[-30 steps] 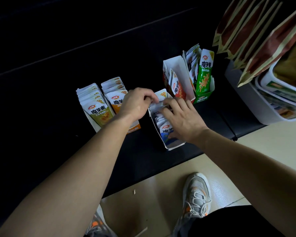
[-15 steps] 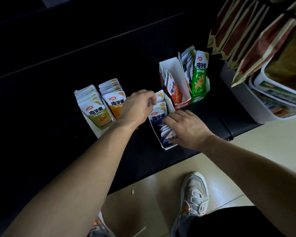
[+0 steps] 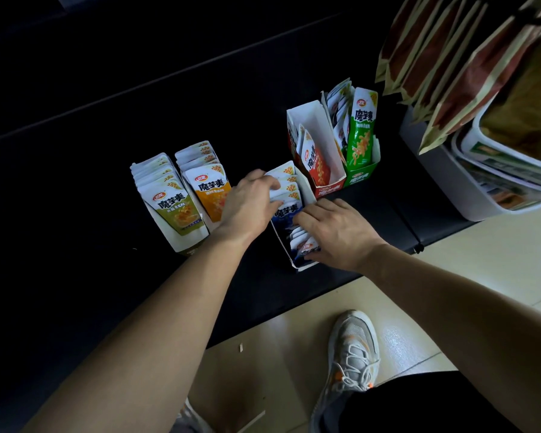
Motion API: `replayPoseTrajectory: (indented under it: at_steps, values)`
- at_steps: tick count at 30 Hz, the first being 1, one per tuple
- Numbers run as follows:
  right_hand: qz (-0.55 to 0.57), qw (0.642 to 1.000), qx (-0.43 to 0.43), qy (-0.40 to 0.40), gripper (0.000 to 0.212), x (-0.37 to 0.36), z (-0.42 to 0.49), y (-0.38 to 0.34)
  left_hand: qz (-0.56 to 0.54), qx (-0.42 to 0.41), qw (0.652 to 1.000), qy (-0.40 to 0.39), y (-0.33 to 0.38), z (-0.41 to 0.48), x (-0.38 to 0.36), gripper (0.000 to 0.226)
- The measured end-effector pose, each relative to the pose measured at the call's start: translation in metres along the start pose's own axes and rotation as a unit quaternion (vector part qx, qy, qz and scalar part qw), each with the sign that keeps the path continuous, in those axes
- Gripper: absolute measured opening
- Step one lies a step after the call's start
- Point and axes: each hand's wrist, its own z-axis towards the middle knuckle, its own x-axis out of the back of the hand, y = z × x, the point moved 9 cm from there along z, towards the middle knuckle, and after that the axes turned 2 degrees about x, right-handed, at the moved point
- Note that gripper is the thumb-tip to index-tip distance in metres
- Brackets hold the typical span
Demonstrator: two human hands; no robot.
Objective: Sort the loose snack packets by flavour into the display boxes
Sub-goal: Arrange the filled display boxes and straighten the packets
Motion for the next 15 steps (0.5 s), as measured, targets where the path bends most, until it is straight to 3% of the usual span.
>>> replayPoseTrajectory:
  at_steps: [15]
  values:
    - [0.0, 1.0, -0.004, -0.006, 0.071, -0.0007, 0.0005, -0.0014, -0.031, 0.042, 0.997, -0.063, -0.0031, 0.0051, -0.0039, 0.016]
